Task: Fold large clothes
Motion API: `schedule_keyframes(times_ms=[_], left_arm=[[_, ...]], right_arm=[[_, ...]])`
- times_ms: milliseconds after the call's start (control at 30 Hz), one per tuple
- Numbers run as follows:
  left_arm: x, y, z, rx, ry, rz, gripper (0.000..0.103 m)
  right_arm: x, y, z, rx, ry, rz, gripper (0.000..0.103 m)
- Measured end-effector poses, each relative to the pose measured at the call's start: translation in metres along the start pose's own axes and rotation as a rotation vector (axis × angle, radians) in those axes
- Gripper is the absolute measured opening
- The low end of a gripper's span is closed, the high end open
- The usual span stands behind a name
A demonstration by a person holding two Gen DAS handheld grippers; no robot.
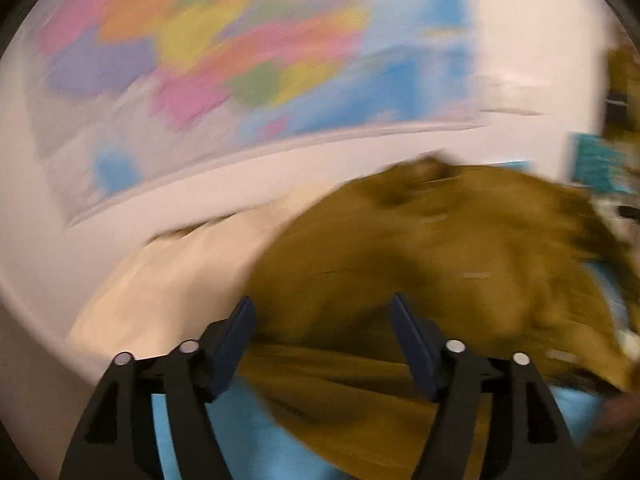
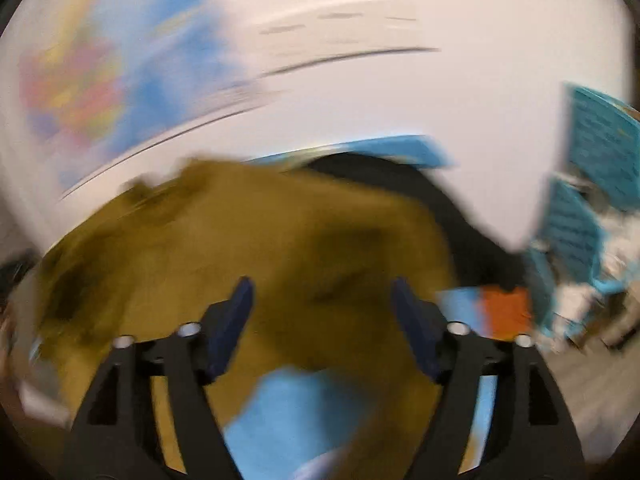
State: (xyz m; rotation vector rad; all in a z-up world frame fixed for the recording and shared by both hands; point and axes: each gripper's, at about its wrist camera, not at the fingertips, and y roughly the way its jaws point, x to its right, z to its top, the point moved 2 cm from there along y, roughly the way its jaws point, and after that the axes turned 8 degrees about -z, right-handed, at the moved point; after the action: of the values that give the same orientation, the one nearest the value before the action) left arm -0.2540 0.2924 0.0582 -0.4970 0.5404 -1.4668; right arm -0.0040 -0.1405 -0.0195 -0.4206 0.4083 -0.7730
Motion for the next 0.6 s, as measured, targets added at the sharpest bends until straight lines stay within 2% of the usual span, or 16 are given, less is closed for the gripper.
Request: schedule_keyframes(times_ms=[33,100,133,233,300,333,367,400,433,467,500,533,600], left_arm=[[0.015,-0.004,-0.003,0.006,0.037,-0.035,0.078],[0.041,-0.005,-0.015,-0.001,0.093,-0.079,0.080],[0.048,-0.003,-0.027,-0.023,0.093,-0.126,0.080],[0.061,0.002,-0.057,-0.063,0.065,-0.221,0.080],[0.066,0.015,-0.079,-0.132,0.062,-0.198,0.083],[0.069,0.025,-0.089,-0.171,0.053,-0.174,0.084],[0.071,0.033,-0.098,-0.204,0.022,-0.182,0.084],[0.070,0.037,-0.104,-0.209,0.000,-0.194,0.084],[0.069,0.042,-0.108,-0.207,-0.039,-0.219,0.084],[0.067,0.045,-0.110,-0.199,-0.070,-0.231,0.077],[0.067,0.051,-0.110,-0.191,-0.087,-0.222,0.061],[0.065,0.053,-0.108,-0.184,-0.106,-0.207,0.054],[0.057,0.046,-0.098,-0.154,-0.151,-0.221,0.025]], right_arm=[[-0.018,0.003,-0.014,-0.046,-0.009,0.093,0.081],[-0.038,0.011,-0.041,-0.123,-0.001,0.197,0.081],[-0.045,0.018,-0.059,-0.172,0.017,0.238,0.081],[-0.051,0.033,-0.098,-0.274,0.101,0.298,0.083],[-0.050,0.039,-0.112,-0.293,0.140,0.295,0.083],[-0.051,0.038,-0.115,-0.288,0.155,0.296,0.083],[-0.051,0.037,-0.116,-0.267,0.169,0.313,0.081],[-0.053,0.037,-0.118,-0.261,0.184,0.359,0.070],[-0.057,0.039,-0.119,-0.259,0.185,0.388,0.055],[-0.063,0.040,-0.121,-0.250,0.171,0.388,0.048],[-0.064,0.041,-0.124,-0.246,0.159,0.407,0.028],[-0.067,0.039,-0.122,-0.237,0.159,0.421,0.010],[-0.062,0.027,-0.112,-0.186,0.152,0.412,0.008]])
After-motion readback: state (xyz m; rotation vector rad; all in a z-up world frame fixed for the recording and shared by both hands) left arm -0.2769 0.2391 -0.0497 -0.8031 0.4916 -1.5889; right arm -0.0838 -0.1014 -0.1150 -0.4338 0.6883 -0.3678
